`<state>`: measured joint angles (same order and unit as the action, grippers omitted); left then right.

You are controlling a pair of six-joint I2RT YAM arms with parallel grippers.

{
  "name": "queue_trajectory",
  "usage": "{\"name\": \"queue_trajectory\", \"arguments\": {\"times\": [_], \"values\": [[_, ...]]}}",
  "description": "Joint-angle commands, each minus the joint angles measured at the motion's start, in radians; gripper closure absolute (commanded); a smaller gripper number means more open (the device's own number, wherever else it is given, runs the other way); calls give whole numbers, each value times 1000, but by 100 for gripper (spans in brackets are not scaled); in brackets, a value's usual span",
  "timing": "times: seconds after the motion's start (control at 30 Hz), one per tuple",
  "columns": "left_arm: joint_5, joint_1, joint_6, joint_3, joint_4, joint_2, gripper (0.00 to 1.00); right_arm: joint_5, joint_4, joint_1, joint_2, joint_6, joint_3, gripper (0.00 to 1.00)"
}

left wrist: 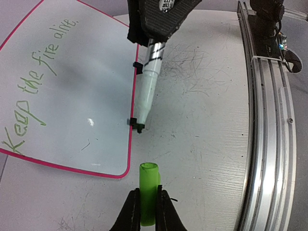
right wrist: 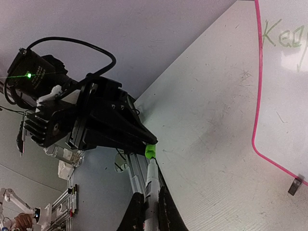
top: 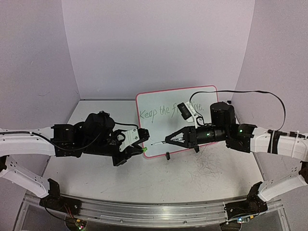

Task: Write a sentence on the whiteboard
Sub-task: Insert the whiteboard marker without the cap into the pen cap.

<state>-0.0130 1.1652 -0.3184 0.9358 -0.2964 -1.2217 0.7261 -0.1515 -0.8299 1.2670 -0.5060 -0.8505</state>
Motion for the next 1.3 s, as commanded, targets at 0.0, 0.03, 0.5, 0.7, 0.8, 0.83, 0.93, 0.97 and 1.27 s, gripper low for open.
{"name": "queue_trajectory", "arguments": {"times": [0.0,0.03,0.5,0.7,0.8,0.83,0.93,0.97,1.27], "values": [[-52,11,-57,-14,76,11,100,69,-40,-10,30,1,-51,100],[-54,13,-57,-18,79,13,100,70,-39,-11,36,3,-52,100],[-46,16,-60,-33,92,11,100,44,-48,-21,68,9,-68,100],[-45,16,-56,-40,98,20,100,35,-53,-24,74,8,-79,100],[-39,16,-51,-40,102,20,100,35,-54,-29,84,7,-81,100],[-38,15,-51,-41,103,19,100,35,-56,-30,88,7,-80,100],[-36,16,-51,-41,105,22,100,31,-61,-36,100,7,-80,100],[-36,16,-51,-42,106,24,100,29,-64,-37,104,6,-79,100],[-35,16,-51,-50,112,34,100,5,-79,-40,102,4,-69,100]]}}
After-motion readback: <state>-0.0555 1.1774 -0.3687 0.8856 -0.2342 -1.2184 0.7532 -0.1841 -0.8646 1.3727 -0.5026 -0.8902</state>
